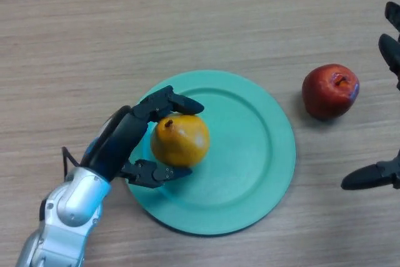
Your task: Pick up the yellow pear and place it on the plate
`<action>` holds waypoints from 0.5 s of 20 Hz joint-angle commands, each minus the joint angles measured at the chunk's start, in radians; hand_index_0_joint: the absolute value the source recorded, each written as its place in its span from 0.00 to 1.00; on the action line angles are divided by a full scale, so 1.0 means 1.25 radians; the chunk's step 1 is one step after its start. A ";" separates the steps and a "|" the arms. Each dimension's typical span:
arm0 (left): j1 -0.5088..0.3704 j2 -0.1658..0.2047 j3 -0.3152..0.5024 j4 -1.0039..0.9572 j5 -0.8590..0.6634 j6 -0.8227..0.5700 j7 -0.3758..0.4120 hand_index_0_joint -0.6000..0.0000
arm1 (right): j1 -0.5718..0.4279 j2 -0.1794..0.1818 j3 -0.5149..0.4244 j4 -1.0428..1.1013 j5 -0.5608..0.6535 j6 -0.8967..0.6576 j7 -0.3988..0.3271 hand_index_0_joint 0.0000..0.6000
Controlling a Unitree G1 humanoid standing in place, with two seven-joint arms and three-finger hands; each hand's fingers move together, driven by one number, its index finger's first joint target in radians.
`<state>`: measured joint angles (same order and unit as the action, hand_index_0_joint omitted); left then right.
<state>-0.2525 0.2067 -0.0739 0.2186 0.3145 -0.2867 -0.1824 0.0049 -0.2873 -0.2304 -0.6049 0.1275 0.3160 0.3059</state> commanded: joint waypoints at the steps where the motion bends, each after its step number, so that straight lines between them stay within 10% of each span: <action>1: -0.049 0.000 0.023 -0.036 -0.008 -0.022 0.055 0.00 | -0.015 -0.023 -0.069 -0.054 0.040 -0.075 -0.009 0.00; 6: -0.048 -0.013 0.004 -0.055 -0.028 0.057 0.059 0.00 | -0.014 -0.021 -0.078 -0.058 0.048 -0.084 -0.017 0.00; 10: -0.046 -0.013 0.000 -0.051 -0.007 0.061 0.065 0.67 | -0.012 -0.020 -0.075 -0.053 0.041 -0.089 -0.019 0.00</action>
<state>-0.2729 0.1783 -0.1038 0.2151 0.3185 -0.1334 -0.1557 0.0079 -0.2872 -0.2502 -0.6120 0.1493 0.3183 0.3058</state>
